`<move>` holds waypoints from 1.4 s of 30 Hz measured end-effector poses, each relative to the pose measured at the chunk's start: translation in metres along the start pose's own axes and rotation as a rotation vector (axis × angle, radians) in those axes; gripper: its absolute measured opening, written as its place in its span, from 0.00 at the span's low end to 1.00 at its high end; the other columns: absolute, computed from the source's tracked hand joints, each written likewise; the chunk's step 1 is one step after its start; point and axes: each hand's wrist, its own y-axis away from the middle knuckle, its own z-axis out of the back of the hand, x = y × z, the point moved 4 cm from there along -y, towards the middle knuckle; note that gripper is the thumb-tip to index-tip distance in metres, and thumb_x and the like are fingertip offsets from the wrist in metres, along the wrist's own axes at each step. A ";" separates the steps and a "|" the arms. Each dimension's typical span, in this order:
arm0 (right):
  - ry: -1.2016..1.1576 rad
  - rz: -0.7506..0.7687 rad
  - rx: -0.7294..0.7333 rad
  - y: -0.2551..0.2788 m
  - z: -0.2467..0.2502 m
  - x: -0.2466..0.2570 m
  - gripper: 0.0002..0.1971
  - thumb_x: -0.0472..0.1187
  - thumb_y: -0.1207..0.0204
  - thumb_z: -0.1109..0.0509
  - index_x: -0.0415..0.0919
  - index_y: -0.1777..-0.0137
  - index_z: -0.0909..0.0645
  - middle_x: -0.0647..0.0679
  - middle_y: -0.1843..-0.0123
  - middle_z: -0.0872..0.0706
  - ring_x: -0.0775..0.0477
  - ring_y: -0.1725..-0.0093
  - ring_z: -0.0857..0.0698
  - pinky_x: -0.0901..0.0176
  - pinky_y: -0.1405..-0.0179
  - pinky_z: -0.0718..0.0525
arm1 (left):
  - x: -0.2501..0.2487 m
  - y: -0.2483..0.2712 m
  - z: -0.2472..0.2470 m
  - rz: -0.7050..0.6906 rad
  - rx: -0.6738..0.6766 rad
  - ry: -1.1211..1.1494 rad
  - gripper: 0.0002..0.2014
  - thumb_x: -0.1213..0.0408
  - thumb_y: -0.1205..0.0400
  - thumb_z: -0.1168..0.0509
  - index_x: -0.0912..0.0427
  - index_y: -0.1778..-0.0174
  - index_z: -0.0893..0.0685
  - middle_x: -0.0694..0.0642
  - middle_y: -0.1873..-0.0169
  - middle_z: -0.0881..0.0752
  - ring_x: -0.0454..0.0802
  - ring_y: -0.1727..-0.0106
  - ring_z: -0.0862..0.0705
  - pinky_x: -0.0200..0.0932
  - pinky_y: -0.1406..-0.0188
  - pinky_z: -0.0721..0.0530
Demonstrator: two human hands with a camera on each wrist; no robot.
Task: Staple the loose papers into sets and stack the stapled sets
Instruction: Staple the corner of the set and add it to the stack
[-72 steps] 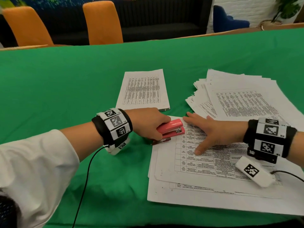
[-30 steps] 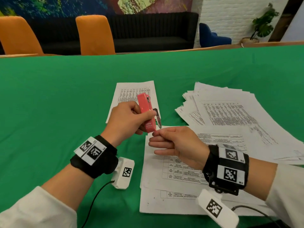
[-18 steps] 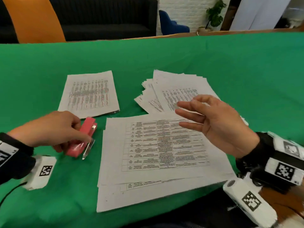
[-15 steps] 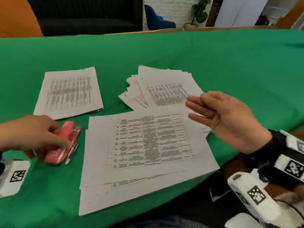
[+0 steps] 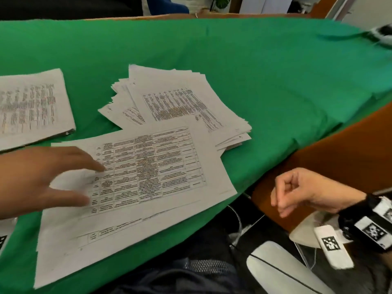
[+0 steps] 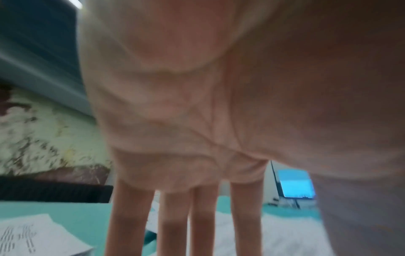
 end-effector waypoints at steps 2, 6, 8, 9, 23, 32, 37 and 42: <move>0.167 -0.076 0.090 -0.013 0.003 -0.023 0.05 0.27 0.28 0.18 0.32 0.57 0.10 0.25 0.50 0.10 0.37 0.57 0.07 0.47 0.50 0.06 | -0.016 -0.007 -0.002 -0.015 0.040 -0.060 0.27 0.06 0.44 0.49 0.02 0.49 0.28 0.07 0.52 0.23 0.08 0.57 0.23 0.34 0.65 0.22; 0.315 -0.253 0.096 -0.055 0.006 -0.069 0.04 0.27 0.25 0.19 0.35 0.55 0.10 0.33 0.57 0.07 0.43 0.59 0.07 0.50 0.52 0.05 | 0.010 -0.025 -0.012 0.018 0.082 -0.131 0.25 0.09 0.38 0.48 0.05 0.46 0.29 0.15 0.46 0.21 0.17 0.51 0.19 0.38 0.68 0.17; 0.322 -0.311 0.055 -0.081 0.010 -0.092 0.04 0.26 0.23 0.21 0.34 0.54 0.11 0.37 0.58 0.07 0.45 0.61 0.07 0.49 0.54 0.05 | 0.024 -0.033 -0.010 0.086 0.103 -0.131 0.24 0.10 0.38 0.46 0.06 0.47 0.30 0.22 0.50 0.18 0.23 0.57 0.17 0.43 0.66 0.13; 0.326 -0.339 0.045 -0.094 0.010 -0.102 0.05 0.25 0.23 0.22 0.34 0.54 0.12 0.37 0.58 0.07 0.46 0.62 0.07 0.49 0.54 0.05 | 0.026 -0.036 -0.010 0.093 0.121 -0.154 0.24 0.10 0.39 0.45 0.06 0.47 0.30 0.24 0.51 0.17 0.25 0.57 0.17 0.45 0.65 0.12; 0.649 -0.391 -0.021 -0.193 0.000 -0.147 0.09 0.30 0.20 0.23 0.37 0.41 0.09 0.47 0.51 0.08 0.50 0.54 0.09 0.58 0.53 0.09 | -0.009 -0.039 -0.015 0.020 0.224 -0.474 0.25 0.10 0.36 0.50 0.14 0.49 0.32 0.23 0.52 0.26 0.33 0.67 0.16 0.47 0.73 0.18; 0.768 -0.274 0.118 -0.146 -0.012 -0.095 0.10 0.38 0.15 0.28 0.56 0.50 0.10 0.60 0.53 0.06 0.56 0.47 0.08 0.57 0.41 0.14 | -0.025 -0.026 -0.012 -0.002 0.122 -0.528 0.26 0.08 0.36 0.57 0.08 0.45 0.37 0.16 0.44 0.29 0.27 0.56 0.18 0.40 0.64 0.18; 0.940 -0.211 0.514 -0.071 -0.044 -0.012 0.17 0.57 0.18 0.26 0.63 0.30 0.14 0.67 0.39 0.09 0.64 0.38 0.12 0.53 0.28 0.19 | -0.033 -0.004 0.016 -0.007 0.045 -0.254 0.21 0.24 0.27 0.36 0.20 0.38 0.22 0.23 0.43 0.17 0.18 0.43 0.20 0.28 0.51 0.21; 0.740 -0.110 0.869 -0.025 -0.080 0.094 0.20 0.53 0.18 0.22 0.50 0.27 0.13 0.48 0.34 0.08 0.43 0.34 0.10 0.48 0.27 0.16 | 0.004 0.023 0.054 0.169 -0.160 -0.296 0.18 0.39 0.20 0.28 0.30 0.34 0.20 0.34 0.33 0.18 0.39 0.37 0.19 0.45 0.33 0.20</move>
